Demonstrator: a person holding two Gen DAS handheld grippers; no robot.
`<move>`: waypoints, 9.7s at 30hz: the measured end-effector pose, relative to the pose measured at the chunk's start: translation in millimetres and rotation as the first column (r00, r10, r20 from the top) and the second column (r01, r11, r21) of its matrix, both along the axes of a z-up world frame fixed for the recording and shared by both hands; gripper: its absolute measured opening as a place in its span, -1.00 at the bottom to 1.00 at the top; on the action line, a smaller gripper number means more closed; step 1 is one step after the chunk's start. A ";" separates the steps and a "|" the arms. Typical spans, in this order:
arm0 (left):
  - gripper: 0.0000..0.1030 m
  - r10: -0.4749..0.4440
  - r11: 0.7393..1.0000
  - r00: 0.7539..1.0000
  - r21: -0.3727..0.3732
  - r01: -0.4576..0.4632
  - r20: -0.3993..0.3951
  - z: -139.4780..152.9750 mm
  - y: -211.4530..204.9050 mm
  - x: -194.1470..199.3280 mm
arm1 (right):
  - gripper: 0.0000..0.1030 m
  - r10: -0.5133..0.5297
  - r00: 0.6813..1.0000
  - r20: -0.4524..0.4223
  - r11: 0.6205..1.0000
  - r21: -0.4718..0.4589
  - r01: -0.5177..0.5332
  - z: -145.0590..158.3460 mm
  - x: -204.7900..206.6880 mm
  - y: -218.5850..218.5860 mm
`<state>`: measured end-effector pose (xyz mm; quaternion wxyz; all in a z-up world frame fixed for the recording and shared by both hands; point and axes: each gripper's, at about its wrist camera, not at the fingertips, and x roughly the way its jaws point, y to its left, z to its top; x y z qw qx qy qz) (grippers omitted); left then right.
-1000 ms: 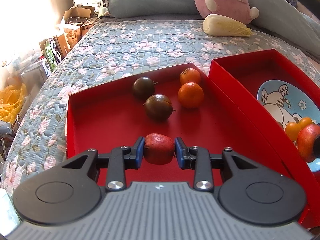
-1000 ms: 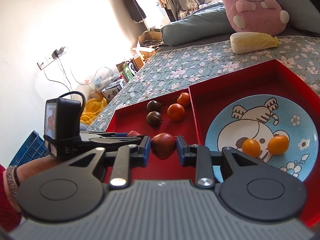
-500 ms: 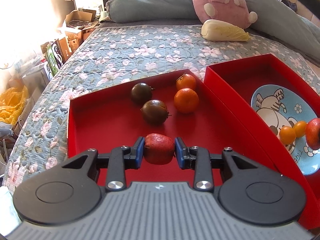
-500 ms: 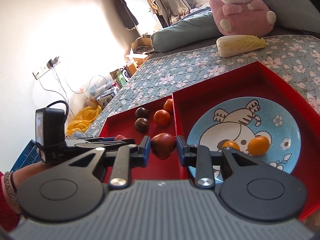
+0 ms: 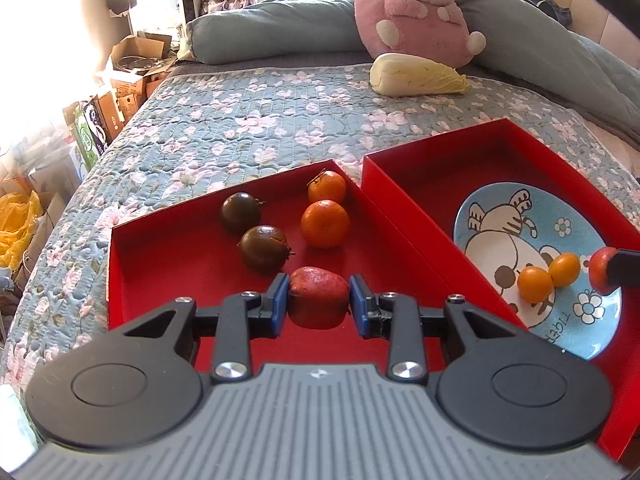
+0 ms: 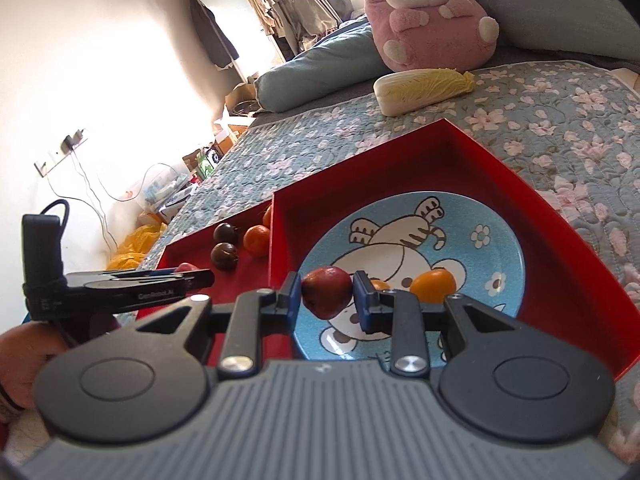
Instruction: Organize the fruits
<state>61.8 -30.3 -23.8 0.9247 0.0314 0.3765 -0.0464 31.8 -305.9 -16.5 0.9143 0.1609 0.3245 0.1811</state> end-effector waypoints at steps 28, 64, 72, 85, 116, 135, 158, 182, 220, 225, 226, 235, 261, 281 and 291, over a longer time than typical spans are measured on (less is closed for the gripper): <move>-0.27 -0.194 0.978 0.981 -0.079 0.193 -0.009 -2.6 -111.1 23.7 | -0.39 -0.021 1.000 -0.021 0.998 -0.057 0.020 -14.1 2.7 -16.6; -0.24 -0.222 0.969 0.975 -0.113 0.220 -0.005 -6.5 -110.8 10.8 | -0.39 -0.014 0.999 -0.032 0.998 -0.064 0.012 -18.3 1.2 -13.5; -0.24 -0.226 0.965 0.974 -0.131 0.227 0.023 6.3 -96.8 -2.0 | -0.39 -0.010 0.999 -0.034 0.997 -0.077 0.007 -17.4 2.3 -13.1; -0.08 -0.168 0.974 0.984 -0.143 0.176 0.062 20.6 -55.2 -14.4 | -0.39 -0.008 0.999 -0.040 0.992 -0.122 0.003 -22.8 3.6 -8.5; 0.00 0.067 0.988 0.997 -0.142 -0.062 0.032 6.0 32.4 11.8 | -0.22 -0.024 0.999 -0.031 0.958 -0.285 0.014 -5.7 20.9 29.4; 0.01 0.177 0.972 0.984 -0.153 -0.181 -0.034 -8.3 101.0 47.2 | -0.25 0.189 0.981 -0.052 0.952 -0.235 -0.196 -6.4 89.9 178.3; 0.01 0.127 0.970 0.980 -0.187 -0.154 -0.151 -22.3 98.3 51.6 | -0.18 0.064 0.997 -0.049 0.938 -0.339 -0.077 -30.7 141.8 215.0; 0.29 0.039 0.986 0.994 -0.155 -0.055 -0.105 -36.9 62.1 74.1 | -0.22 0.099 0.995 0.019 0.962 -0.257 -0.091 11.8 104.9 167.1; -0.09 0.108 0.990 0.993 -0.086 -0.113 -0.055 -26.0 54.9 55.6 | -0.23 0.028 0.999 0.023 0.966 -0.259 -0.021 25.0 22.7 39.4; -0.09 0.101 0.991 0.994 -0.085 -0.103 -0.031 -14.6 47.7 46.0 | -0.23 -0.061 0.998 -0.016 0.955 -0.290 0.054 5.1 23.5 -2.7; -0.09 0.094 0.992 0.995 -0.081 -0.096 -0.025 -12.3 45.2 44.5 | -0.23 -0.073 0.997 -0.022 0.954 -0.295 0.063 1.6 23.2 -9.0; -0.09 0.038 0.994 0.999 -0.100 -0.038 0.006 5.4 17.4 32.3 | -0.22 -0.106 0.994 -0.033 0.950 -0.299 0.091 -18.4 49.1 -27.5; -0.09 -0.218 0.959 0.976 -0.177 0.219 0.027 22.0 -109.2 34.7 | -0.08 -0.120 0.993 0.009 0.963 -0.243 0.119 -10.2 43.0 -47.3; 0.34 -0.255 0.959 0.967 -0.130 0.252 -0.009 -15.8 -147.7 31.3 | -0.08 -0.156 0.988 -0.001 0.969 -0.195 0.153 -5.0 16.5 -60.9; 0.34 -0.211 0.965 0.976 -0.150 0.216 0.050 11.4 -109.9 29.6 | -0.08 -0.145 0.989 0.012 0.967 -0.211 0.144 1.6 15.9 -52.4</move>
